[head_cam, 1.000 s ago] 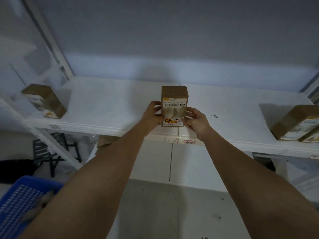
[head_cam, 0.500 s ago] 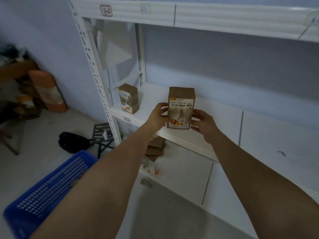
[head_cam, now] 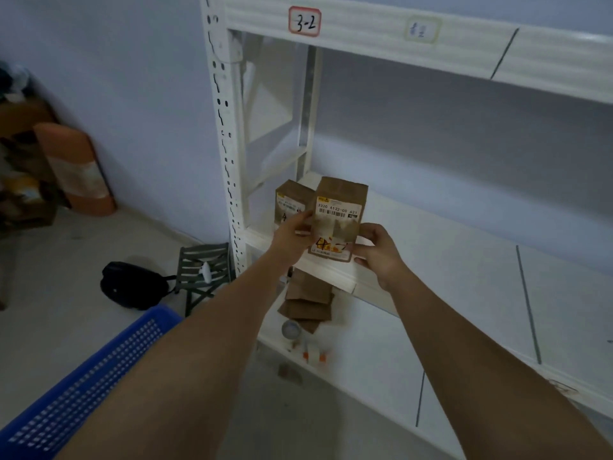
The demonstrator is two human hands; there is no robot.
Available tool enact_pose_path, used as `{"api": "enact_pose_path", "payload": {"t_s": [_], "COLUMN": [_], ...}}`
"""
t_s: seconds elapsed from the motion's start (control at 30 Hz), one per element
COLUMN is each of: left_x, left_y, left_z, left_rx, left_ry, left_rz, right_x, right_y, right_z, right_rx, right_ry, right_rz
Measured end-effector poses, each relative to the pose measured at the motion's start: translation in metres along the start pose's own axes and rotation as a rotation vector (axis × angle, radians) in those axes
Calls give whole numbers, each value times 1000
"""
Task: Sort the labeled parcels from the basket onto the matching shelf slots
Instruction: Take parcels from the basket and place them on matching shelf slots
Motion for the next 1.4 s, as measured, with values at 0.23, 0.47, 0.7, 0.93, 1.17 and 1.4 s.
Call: {"api": "enact_pose_path", "payload": {"t_s": [0.23,0.47,0.7,0.93,1.17,1.4], "left_x": [-3,5,0,-7,-1,18], "left_y": [-62,-110,-130,-127,-115,-108], "left_z": [-22,-39,-48,-35,-15,-20], "left_rx": [-63,-110,-153,-198,-196,-190], "left_ry": [91,40,-5,122,40,7], "left_rz": [-107,-65,-154,-261,-472,-410], "right_x": [15,22,30,30,32,37], "right_y": [40,66,76,77,90,75], "right_z": [-38,-71,-100,-95,-80,-96], "right_rx": [28,3,-11,28,165,163], "right_ry": [97,112,122,161,266,258], "right_rz": [-65,-13,-25,49,278,455]}}
Point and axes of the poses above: each hand's wrist, its own z-axis away from the middle knuckle, its own x-axis out of the palm, y = z × x, the point moved 7 cm from there along -z, towards the middle knuckle, and after that the axes turned 6 degrees about x, right-handed, at the moved point
